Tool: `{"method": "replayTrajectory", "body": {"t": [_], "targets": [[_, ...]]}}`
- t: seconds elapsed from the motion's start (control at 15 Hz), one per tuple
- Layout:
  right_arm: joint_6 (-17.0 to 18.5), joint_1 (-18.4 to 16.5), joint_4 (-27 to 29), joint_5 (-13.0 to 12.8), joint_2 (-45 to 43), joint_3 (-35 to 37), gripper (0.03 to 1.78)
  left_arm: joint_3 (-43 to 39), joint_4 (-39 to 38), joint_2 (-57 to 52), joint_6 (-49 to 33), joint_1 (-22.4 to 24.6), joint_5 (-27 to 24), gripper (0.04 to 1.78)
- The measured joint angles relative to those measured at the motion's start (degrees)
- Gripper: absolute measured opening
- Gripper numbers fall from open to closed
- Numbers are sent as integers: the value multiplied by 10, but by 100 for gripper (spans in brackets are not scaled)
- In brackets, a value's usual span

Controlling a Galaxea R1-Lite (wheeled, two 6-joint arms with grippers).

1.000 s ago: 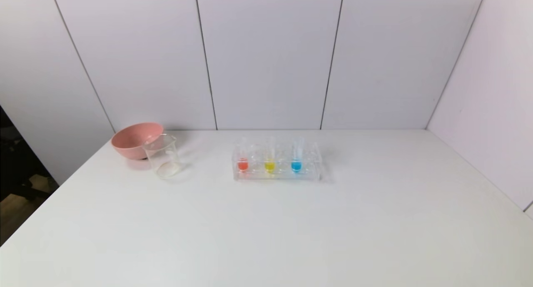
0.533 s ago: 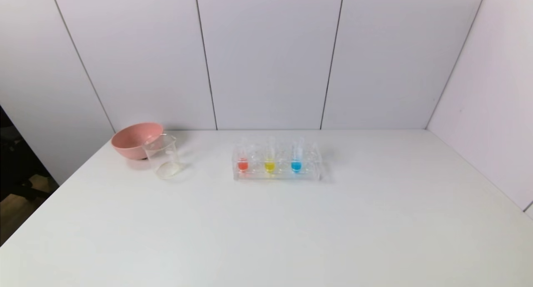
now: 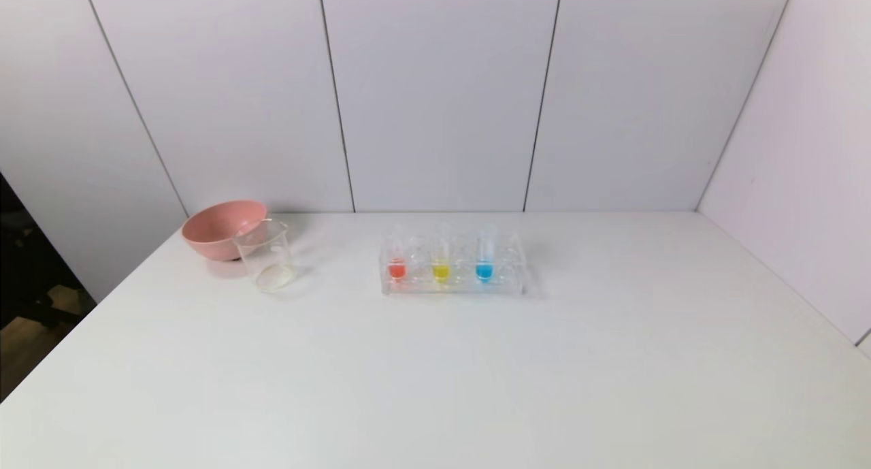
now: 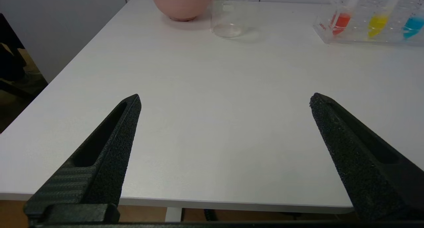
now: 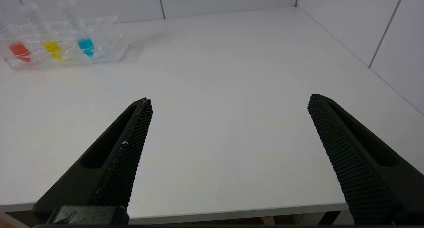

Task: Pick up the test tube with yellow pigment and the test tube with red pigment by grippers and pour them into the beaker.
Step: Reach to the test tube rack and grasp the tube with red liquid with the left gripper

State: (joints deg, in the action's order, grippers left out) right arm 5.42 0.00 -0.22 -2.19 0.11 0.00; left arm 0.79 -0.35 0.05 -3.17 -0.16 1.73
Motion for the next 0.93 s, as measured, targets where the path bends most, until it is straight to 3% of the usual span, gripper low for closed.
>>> {"method": "replayTrajectory", "body": {"t": [0.47,0.73,0.93], "targets": [[0,0,0,0,0,0,171,168,1,119,-27,-14,-29,178],[0,0,0,0,0,0,171,229,-21,255,-64,-61,-62,178],[0,0,0,0,0,0,171,249,-60,365,-62,-103,-122,178]]}}
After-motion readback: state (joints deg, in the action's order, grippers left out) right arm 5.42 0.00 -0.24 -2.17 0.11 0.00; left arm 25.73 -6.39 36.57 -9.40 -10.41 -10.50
